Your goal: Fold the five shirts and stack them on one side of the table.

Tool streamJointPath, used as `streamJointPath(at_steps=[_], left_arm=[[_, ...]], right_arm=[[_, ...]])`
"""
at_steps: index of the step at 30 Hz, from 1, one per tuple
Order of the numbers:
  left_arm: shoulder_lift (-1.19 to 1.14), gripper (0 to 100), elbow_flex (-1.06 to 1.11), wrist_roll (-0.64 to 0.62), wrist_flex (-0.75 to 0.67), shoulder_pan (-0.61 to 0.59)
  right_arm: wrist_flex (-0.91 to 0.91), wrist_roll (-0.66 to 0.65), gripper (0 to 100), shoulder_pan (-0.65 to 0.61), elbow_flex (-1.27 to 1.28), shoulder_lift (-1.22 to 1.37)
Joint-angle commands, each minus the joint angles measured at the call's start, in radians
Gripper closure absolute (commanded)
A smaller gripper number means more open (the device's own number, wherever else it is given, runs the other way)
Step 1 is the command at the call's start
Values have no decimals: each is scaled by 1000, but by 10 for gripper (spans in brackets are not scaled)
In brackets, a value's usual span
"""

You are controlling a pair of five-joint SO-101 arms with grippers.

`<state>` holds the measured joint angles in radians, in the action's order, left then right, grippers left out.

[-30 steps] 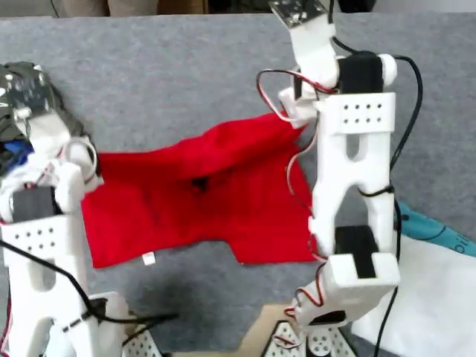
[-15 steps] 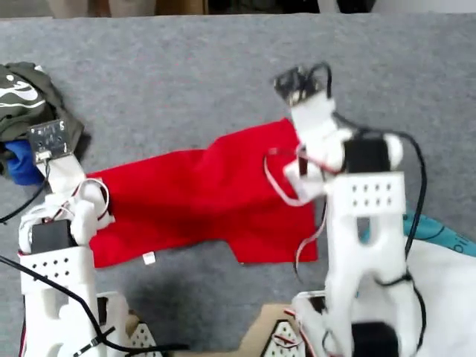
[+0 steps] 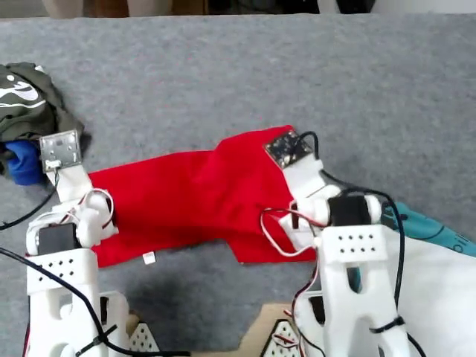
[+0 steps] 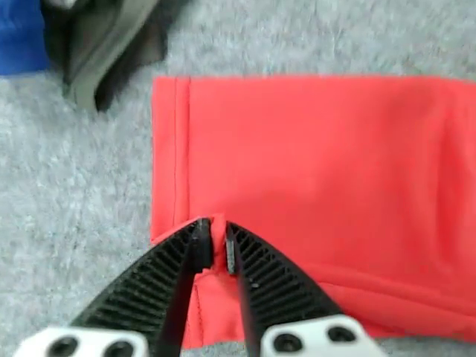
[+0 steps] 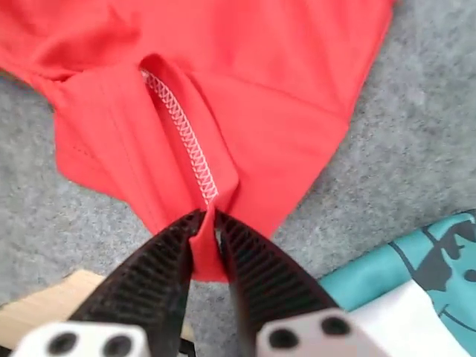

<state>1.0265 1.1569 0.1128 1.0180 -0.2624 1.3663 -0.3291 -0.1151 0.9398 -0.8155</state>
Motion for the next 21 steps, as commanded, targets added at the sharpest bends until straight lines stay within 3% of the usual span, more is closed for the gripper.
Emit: streamJointPath(at_steps=[1,8,15,21], left_arm=[[16,982,40,8,-46,9],[16,980,100,129,-37,2],[18,764,11,140,170,-9],[18,750,-207,141,313,-114]], right_arm=[[-55,-6,994,5,33,-24],[-77,-35,929,5,81,-25],[-23,-109,818,-1,58,-25],[181,-221,781,7,-133,-27]])
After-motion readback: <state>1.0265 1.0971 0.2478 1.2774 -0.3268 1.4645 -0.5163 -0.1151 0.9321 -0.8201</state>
